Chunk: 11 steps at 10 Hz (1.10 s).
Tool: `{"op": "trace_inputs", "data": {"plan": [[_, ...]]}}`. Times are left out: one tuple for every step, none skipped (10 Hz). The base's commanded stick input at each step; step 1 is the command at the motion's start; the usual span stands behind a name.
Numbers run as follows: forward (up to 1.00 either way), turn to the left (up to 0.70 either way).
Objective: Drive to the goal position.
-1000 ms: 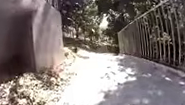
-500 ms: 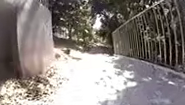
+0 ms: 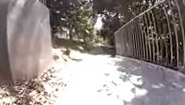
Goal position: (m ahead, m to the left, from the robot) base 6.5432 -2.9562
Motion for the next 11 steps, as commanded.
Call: {"op": "trace_inputs", "data": {"plan": [[0.50,0.00],[0.50,0.00],[0.50,0.00],[0.50,0.00],[0.50,0.00],[0.50,0.00],[0.50,0.00],[0.50,0.00],[0.50,0.00],[0.50,0.00],[0.50,0.00]]}}
